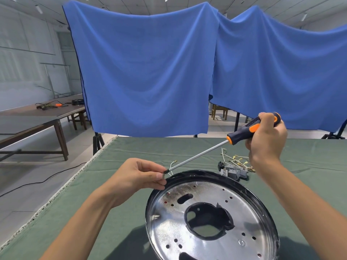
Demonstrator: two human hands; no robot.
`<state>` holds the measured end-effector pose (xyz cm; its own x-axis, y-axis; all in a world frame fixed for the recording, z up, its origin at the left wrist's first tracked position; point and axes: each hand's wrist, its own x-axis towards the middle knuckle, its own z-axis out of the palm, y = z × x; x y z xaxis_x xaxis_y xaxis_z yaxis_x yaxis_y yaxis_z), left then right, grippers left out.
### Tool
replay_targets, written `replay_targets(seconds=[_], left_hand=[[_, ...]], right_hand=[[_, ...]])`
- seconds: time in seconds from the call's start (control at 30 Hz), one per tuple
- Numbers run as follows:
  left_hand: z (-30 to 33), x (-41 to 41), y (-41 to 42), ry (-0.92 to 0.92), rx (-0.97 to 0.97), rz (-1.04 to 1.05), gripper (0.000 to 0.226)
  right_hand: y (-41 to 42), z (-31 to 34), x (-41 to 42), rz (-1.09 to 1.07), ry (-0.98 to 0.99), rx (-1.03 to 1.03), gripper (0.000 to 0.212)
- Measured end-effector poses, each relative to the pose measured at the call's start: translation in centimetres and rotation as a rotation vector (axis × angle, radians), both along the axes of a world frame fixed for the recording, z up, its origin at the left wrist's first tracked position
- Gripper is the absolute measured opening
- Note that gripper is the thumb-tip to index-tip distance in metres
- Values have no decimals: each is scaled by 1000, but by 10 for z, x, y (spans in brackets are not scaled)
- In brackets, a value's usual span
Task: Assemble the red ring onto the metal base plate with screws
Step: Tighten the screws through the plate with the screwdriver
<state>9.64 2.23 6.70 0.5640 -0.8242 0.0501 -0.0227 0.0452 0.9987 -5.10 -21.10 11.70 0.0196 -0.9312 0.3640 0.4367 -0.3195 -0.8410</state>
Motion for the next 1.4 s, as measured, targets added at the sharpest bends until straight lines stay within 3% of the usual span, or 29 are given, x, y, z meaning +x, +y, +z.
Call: replay_targets(seconds=[0.47,0.7,0.93,1.1,1.4], left_hand=[[-3,6,3,97,105,-216,19],[-3,2,-5,209,47,-57,14],[-11,-9,-18,51,70,188,15],[-15,-14,-24,-216,88,324,23],[-25,-7,-25,-256,164,450,27]], right_hand=[[-1,5,2,68,73,-68,18],[0,6,3,23,57,-68,21],[-1,0,3,-5,28,-83,17],[1,3,2,-19,31,-97,15],[6,-4,1,-47,151,-201,15]])
